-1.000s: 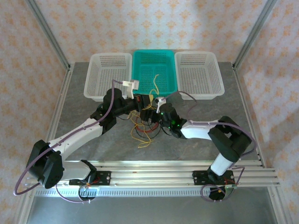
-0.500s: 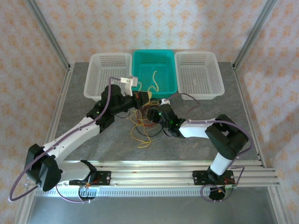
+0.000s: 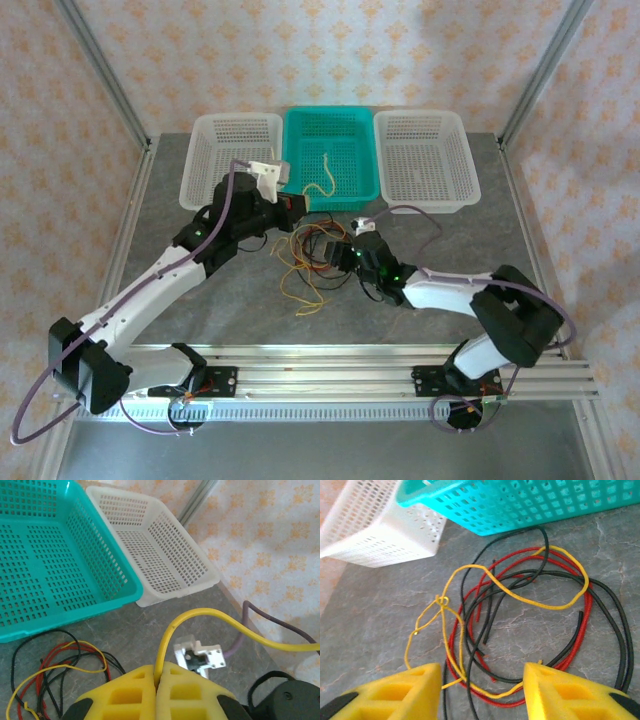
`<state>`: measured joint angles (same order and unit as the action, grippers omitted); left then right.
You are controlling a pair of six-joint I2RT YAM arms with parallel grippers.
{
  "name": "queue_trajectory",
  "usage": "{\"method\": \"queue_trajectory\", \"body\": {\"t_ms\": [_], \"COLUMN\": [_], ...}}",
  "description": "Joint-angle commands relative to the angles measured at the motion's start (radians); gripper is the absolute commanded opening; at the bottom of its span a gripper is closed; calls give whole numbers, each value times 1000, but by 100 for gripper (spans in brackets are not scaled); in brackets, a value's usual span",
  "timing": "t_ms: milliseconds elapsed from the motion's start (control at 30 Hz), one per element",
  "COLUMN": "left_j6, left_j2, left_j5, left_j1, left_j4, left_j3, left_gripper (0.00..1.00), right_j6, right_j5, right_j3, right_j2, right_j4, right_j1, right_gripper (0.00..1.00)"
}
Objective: Untangle the cables
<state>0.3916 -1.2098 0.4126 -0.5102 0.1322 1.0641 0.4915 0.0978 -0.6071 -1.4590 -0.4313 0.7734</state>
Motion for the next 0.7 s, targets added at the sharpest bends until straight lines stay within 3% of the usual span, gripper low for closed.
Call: {"method": "queue_trajectory", "body": {"t_ms": [0,100,233,433,667], "left_j6": [19,37,48,122,237], "left_j2": [23,10,-36,-151,-318], "left_j5": [22,26,-62,-68,-177], "left_j1": [35,64,106,222,321], "left_j4": [0,-17,11,-51,-96], "left_j3": [43,55,99,166,271], "left_gripper": [0,0,0,0,0], "right_j6": [-54,-71,-64,-64,-38], "right_j5": [-16,-68,-123,-97,-128], "right_j3": [27,30,5,-58,-157], "right_j2": [105,176,233,256,265], "right_j4": [18,75,156,219,275], "right_j1": [0,-3,-24,-40,-40], "right_gripper": [55,68,76,78,77]}}
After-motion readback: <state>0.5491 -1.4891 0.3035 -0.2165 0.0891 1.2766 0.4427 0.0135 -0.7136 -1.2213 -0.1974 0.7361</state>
